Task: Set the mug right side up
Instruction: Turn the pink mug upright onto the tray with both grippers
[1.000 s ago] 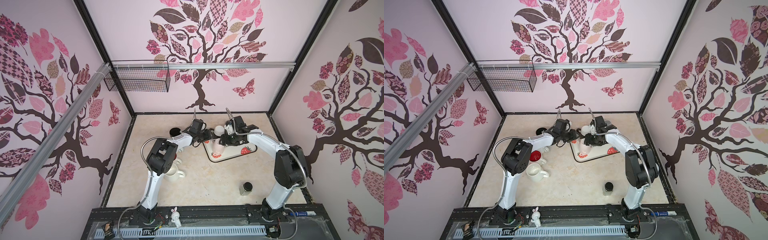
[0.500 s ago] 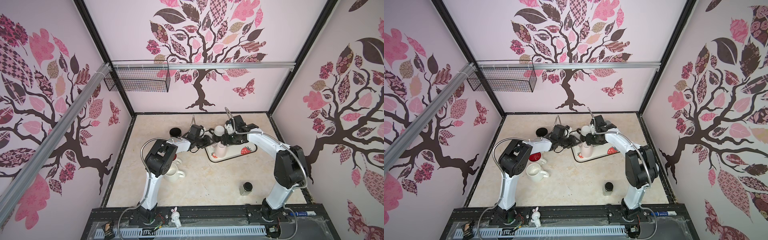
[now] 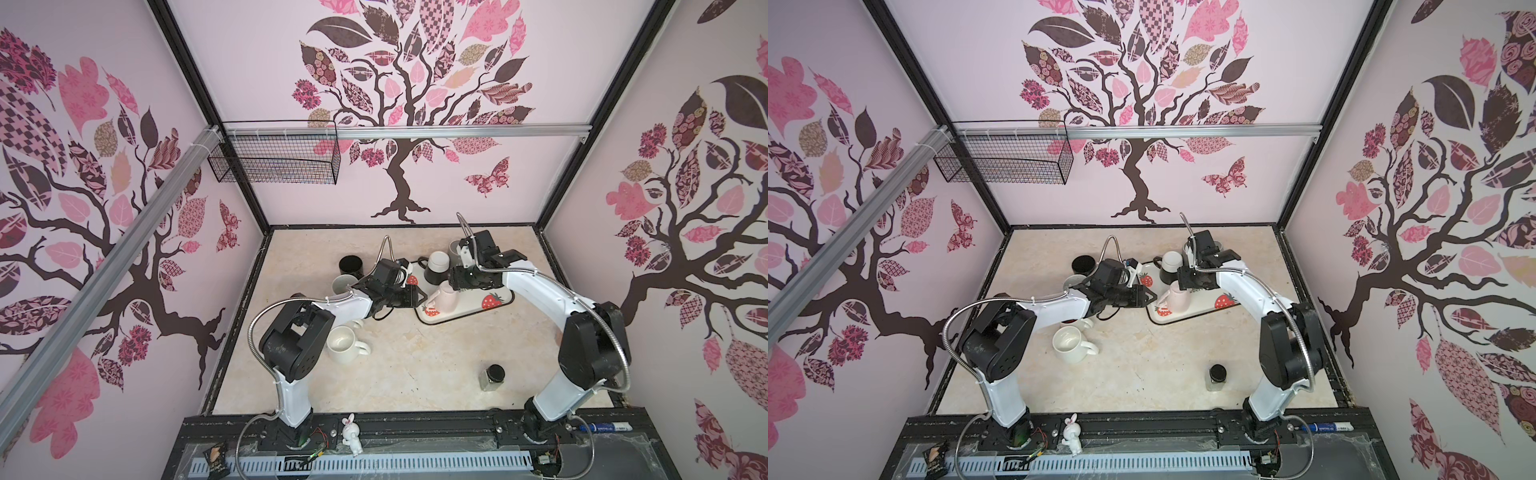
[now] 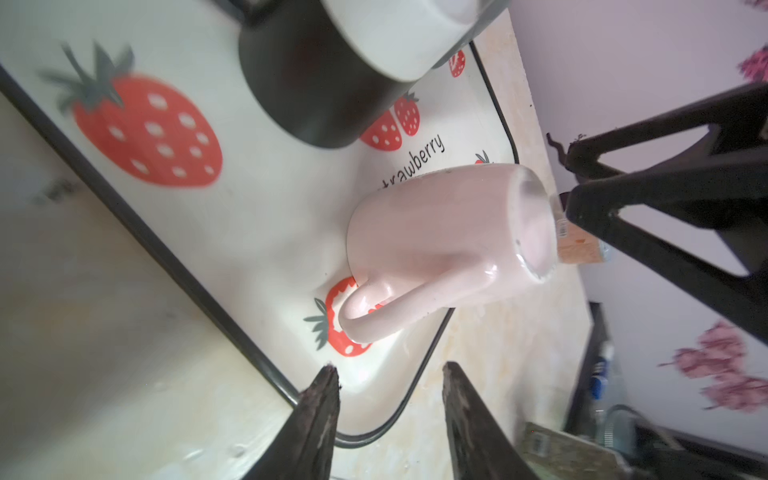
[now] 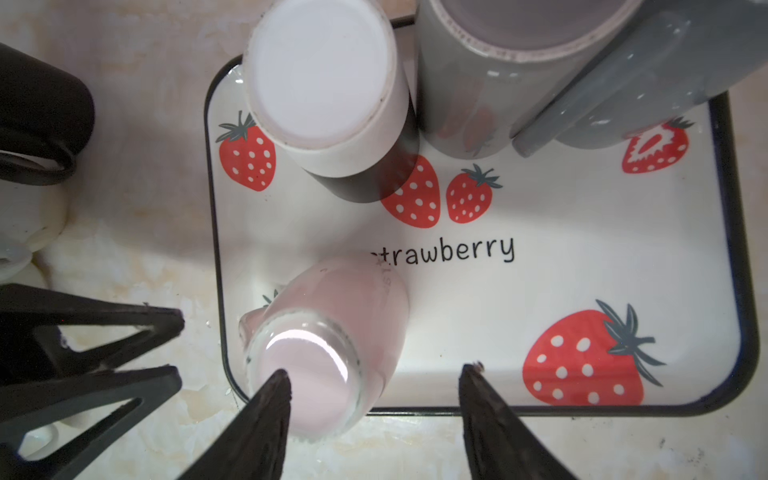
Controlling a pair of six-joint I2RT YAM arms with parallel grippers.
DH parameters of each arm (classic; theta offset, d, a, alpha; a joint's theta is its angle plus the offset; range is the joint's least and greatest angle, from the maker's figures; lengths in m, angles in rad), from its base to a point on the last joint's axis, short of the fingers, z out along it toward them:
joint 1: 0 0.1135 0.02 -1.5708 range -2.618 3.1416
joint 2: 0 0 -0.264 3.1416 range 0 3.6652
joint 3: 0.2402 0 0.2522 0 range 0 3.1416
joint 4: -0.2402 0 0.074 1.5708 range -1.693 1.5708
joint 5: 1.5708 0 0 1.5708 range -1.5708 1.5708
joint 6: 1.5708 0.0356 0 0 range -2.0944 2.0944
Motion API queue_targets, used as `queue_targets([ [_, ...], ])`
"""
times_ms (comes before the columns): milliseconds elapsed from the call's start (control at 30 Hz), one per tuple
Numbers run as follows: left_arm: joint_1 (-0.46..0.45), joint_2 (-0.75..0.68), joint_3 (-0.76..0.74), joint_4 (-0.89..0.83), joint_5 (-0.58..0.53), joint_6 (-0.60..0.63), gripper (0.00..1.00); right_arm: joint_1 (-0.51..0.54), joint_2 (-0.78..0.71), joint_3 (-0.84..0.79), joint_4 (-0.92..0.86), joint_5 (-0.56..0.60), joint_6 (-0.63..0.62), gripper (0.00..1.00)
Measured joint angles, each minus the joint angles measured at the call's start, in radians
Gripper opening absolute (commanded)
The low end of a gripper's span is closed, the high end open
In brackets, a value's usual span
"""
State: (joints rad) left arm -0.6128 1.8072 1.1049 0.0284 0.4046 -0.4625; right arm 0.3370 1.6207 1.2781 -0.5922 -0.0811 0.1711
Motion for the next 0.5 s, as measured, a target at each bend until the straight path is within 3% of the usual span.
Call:
queue_targets([
  [267, -0.054, -0.041, 0.090, -0.170, -0.161, 0.425, 0.56, 0.000, -0.151, -0.206, 0.158, -0.123, 0.103, 0.67],
  [500, -0.051, -0.009, 0.122, -0.226, -0.110, 0.717, 0.58, -0.001, -0.214, -0.345, 0.241, -0.172, 0.167, 0.67],
])
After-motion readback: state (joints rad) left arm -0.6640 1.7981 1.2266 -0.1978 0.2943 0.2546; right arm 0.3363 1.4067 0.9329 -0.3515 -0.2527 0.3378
